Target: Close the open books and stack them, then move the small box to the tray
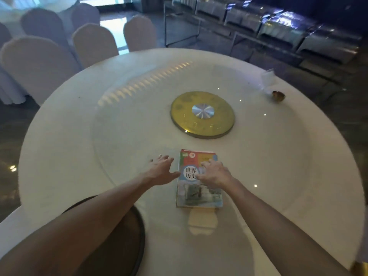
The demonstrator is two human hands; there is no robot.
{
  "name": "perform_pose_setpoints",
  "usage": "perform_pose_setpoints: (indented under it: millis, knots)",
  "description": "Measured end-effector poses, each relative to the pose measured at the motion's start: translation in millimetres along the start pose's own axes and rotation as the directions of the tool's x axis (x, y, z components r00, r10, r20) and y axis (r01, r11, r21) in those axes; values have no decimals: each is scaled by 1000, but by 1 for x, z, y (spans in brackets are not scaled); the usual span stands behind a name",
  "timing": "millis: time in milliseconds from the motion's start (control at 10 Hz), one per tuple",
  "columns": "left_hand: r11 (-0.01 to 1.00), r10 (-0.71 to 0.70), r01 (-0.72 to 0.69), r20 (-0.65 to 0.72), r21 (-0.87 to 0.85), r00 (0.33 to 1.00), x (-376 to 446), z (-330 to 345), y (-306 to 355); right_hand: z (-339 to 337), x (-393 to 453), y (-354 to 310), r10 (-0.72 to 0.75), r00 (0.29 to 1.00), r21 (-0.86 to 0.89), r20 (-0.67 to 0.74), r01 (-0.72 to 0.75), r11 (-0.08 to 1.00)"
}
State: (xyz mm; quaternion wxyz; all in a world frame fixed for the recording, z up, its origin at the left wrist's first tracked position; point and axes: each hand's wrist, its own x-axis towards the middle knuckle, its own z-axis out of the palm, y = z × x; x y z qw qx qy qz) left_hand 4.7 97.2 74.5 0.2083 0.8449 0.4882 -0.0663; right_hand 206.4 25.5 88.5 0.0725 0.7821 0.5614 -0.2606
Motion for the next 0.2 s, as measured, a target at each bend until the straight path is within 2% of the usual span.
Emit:
perform_pose_setpoints:
  millis: [200]
  knots:
    - [993, 80, -75, -64, 90, 995, 21, -43, 55, -57, -13, 39, 17, 997, 26, -80, -15, 1000]
